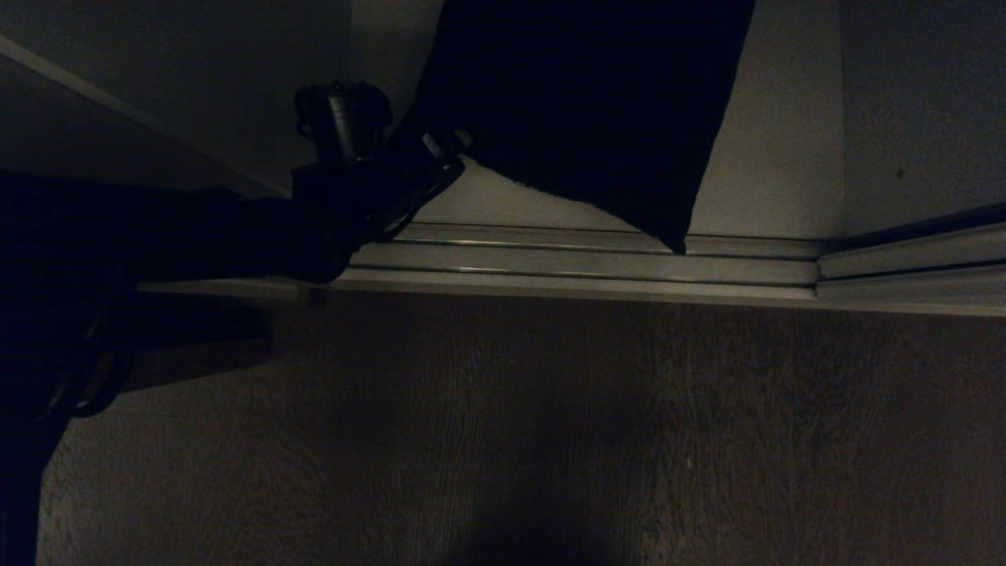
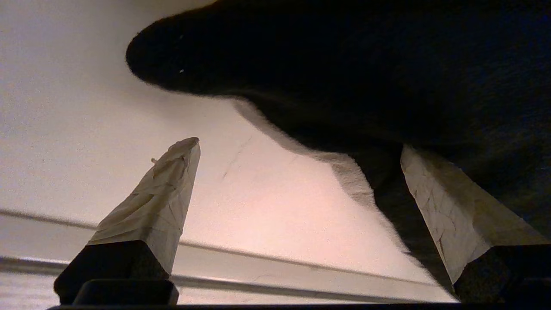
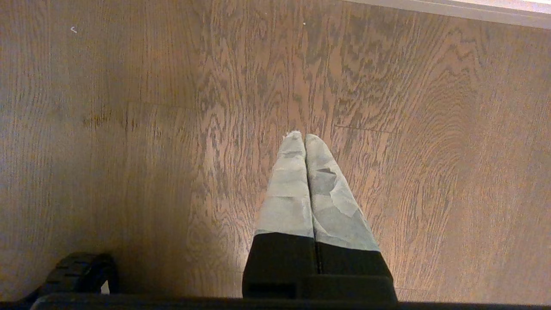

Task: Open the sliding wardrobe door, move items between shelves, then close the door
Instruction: Place the pillow on the higher shelf

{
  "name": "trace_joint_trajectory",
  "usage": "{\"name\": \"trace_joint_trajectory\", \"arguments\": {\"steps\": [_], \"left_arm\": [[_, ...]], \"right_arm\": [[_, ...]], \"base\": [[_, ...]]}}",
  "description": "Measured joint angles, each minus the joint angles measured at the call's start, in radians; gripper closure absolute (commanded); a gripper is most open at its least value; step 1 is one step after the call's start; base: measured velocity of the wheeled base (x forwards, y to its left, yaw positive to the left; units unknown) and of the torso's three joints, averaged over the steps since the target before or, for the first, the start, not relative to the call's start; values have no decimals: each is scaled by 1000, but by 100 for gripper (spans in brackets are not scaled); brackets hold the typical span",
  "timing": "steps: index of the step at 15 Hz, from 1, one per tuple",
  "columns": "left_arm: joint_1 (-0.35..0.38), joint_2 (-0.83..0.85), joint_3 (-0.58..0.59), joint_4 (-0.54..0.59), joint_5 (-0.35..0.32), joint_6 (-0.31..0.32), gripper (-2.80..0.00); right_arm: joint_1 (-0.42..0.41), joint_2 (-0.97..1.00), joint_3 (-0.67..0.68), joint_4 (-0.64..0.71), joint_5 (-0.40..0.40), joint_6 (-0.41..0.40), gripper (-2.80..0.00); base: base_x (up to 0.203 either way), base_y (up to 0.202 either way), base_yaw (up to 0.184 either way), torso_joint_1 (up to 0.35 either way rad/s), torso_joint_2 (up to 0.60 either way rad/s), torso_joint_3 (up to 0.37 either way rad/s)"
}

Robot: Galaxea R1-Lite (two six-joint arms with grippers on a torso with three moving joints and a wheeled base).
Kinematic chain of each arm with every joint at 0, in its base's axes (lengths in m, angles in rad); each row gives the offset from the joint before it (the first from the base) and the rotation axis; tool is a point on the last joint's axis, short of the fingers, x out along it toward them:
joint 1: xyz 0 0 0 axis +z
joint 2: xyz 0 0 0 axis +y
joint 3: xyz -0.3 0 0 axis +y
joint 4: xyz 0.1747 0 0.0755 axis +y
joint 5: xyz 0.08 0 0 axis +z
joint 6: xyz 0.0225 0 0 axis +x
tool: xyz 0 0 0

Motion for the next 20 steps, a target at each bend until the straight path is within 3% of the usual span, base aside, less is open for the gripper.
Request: {"name": "trace_joint_trajectory", "arguments": {"steps": [8,20], "left_arm": [[1,33,-4,-76,-44,-1,-280],[3,95,-87,-120,-41,-3,-280]], "right_arm": [[0,0,0,0,0,0,0],[0,0,0,0,0,0,0]], "base": [[0,0,0,0,0,0],[0,0,0,0,0,0]]}}
